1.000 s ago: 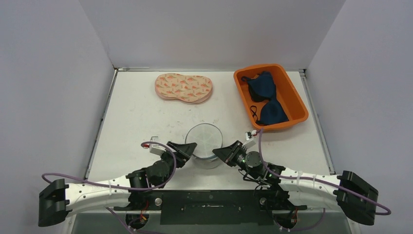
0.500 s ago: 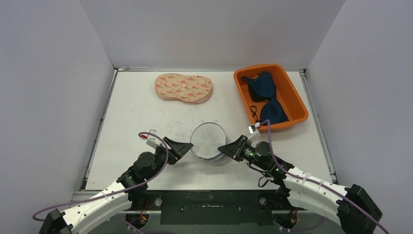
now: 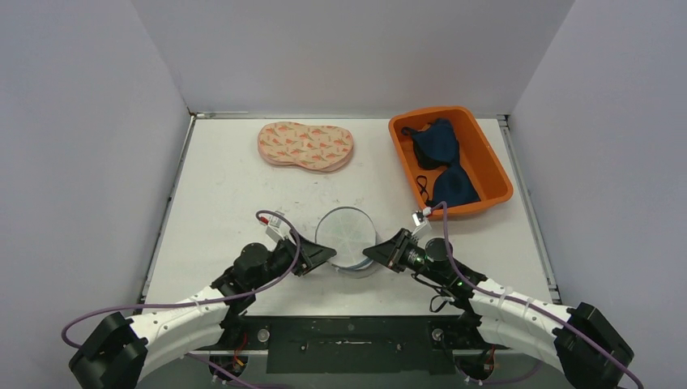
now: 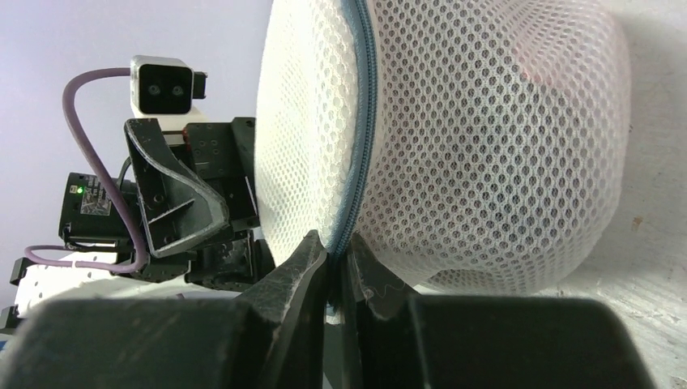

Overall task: Unzip the laundry bag and remove the bra
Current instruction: Adjust the laundry bag at the center of the board, then unzip the laundry bag at the center of the board.

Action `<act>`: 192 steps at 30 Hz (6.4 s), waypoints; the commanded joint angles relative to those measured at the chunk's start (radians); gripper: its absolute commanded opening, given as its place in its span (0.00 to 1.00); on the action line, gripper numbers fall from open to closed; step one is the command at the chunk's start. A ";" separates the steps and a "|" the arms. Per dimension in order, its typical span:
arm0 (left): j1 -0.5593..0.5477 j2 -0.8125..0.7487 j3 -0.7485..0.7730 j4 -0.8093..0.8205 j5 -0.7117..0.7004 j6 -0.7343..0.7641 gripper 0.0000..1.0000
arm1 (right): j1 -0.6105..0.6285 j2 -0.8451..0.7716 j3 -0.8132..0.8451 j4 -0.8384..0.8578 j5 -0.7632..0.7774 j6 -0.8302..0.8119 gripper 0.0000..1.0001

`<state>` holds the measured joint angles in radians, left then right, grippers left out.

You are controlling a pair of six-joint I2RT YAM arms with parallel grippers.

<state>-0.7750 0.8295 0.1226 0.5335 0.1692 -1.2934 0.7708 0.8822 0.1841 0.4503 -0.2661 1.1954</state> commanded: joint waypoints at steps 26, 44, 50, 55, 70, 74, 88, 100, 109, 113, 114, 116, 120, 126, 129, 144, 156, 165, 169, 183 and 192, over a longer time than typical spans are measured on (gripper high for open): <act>0.005 -0.180 0.144 -0.310 -0.186 0.064 0.00 | 0.016 -0.175 0.273 -0.486 0.145 -0.393 0.83; -0.179 0.012 0.757 -1.077 -0.718 0.004 0.00 | 0.439 0.039 0.245 0.101 0.450 -0.572 0.84; -0.181 0.037 0.809 -1.158 -0.725 -0.094 0.00 | 0.441 0.072 0.183 0.342 0.458 -0.565 0.75; -0.181 0.043 0.832 -1.194 -0.721 -0.135 0.00 | 0.441 0.150 0.262 0.274 0.458 -0.577 0.73; -0.177 0.031 0.813 -1.191 -0.713 -0.162 0.00 | 0.443 0.201 0.282 0.352 0.436 -0.556 0.89; -0.169 0.020 0.801 -1.176 -0.709 -0.167 0.00 | 0.437 0.208 0.296 0.328 0.437 -0.522 0.90; -0.165 0.041 0.802 -1.129 -0.654 -0.156 0.00 | 0.436 0.233 0.289 0.343 0.408 -0.495 0.69; -0.162 0.025 0.812 -1.129 -0.654 -0.150 0.00 | 0.434 0.291 0.324 0.313 0.406 -0.476 0.61; -0.162 0.007 0.778 -1.095 -0.631 -0.156 0.00 | 0.413 0.315 0.328 0.352 0.393 -0.466 0.55; -0.163 0.011 0.780 -1.092 -0.621 -0.155 0.00 | 0.399 0.333 0.340 0.372 0.378 -0.459 0.51; -0.162 0.012 0.781 -1.091 -0.619 -0.154 0.00 | 0.397 0.337 0.344 0.379 0.375 -0.459 0.51; -0.164 0.012 0.778 -1.089 -0.617 -0.154 0.00 | 0.394 0.342 0.349 0.387 0.372 -0.459 0.50; -0.162 0.012 0.774 -1.086 -0.613 -0.155 0.00 | 0.391 0.349 0.354 0.410 0.370 -0.462 0.48; -0.163 0.007 0.773 -1.086 -0.619 -0.156 0.00 | 0.385 0.355 0.363 0.413 0.351 -0.464 0.38; -0.163 0.007 0.772 -1.086 -0.624 -0.154 0.00 | 0.383 0.346 0.354 0.404 0.353 -0.467 0.35; -0.163 0.004 0.763 -1.078 -0.617 -0.153 0.00 | 0.380 0.318 0.338 0.344 0.384 -0.474 0.12; -0.161 -0.018 0.709 -0.999 -0.582 -0.086 0.00 | 0.380 0.262 0.347 0.121 0.510 -0.502 0.05; -0.135 -0.023 0.601 -0.799 -0.413 0.035 0.00 | 0.381 0.128 0.279 -0.075 0.641 -0.513 0.05; -0.108 -0.005 0.553 -0.707 -0.319 0.150 0.00 | 0.408 0.057 0.248 -0.150 0.663 -0.565 0.05; 0.070 0.340 0.433 -0.181 0.114 0.345 0.62 | 0.600 0.109 0.147 -0.133 0.808 -0.578 0.05; 0.066 0.013 0.324 -0.654 -0.155 0.252 0.96 | 0.601 0.328 0.244 -0.003 0.787 -0.568 0.05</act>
<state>-0.7113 0.9936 0.4953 0.0849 0.1368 -0.9855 1.3689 1.1439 0.3485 0.3431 0.5083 0.6209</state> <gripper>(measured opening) 0.963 0.061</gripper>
